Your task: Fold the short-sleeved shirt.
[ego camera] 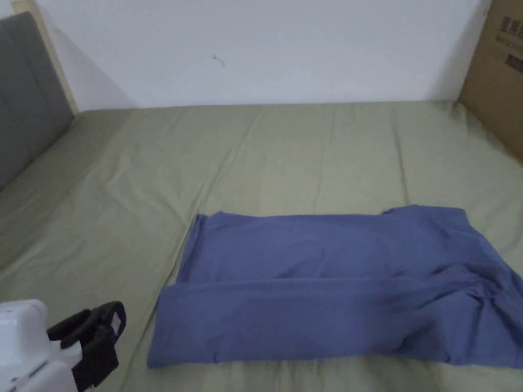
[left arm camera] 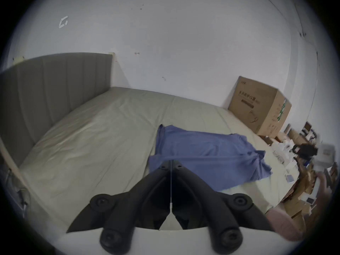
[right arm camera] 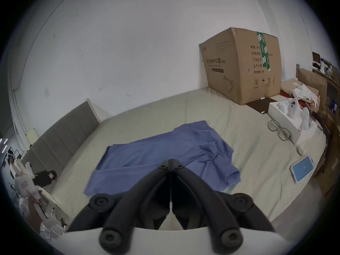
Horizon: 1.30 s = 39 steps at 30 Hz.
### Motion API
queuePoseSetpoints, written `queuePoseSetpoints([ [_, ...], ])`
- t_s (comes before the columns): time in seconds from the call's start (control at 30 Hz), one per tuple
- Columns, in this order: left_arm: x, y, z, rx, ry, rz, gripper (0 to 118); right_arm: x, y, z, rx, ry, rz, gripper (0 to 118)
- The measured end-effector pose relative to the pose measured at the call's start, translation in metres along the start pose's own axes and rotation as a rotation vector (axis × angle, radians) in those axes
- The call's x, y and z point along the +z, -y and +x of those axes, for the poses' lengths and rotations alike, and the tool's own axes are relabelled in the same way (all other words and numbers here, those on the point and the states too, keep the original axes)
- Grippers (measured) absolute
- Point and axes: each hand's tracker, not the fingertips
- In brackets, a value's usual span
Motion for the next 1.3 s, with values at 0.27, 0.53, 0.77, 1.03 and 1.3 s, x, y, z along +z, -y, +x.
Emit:
queuePoseSetpoints([
  [0.27,-0.091,-0.009,-0.039,0.098,0.135,-0.470,0,-0.005,-0.005,-0.015,0.003,-0.066,-0.075,0],
  [0.53,-0.187,0.032,-0.038,0.110,-0.010,-0.566,112,-0.011,0.003,0.002,-0.112,-0.083,-0.169,0],
  [0.77,-0.180,0.054,0.020,-0.326,-0.049,-0.541,88,-0.022,0.015,0.033,-0.187,-0.037,-0.234,0],
  [1.03,-0.164,0.022,0.042,-0.529,-0.039,-0.476,5,-0.066,-0.022,0.114,-0.155,0.110,-0.284,0],
  [1.3,-0.161,-0.007,0.028,-0.414,-0.020,-0.465,5,-0.179,-0.028,0.179,-0.276,0.168,-0.669,116],
])
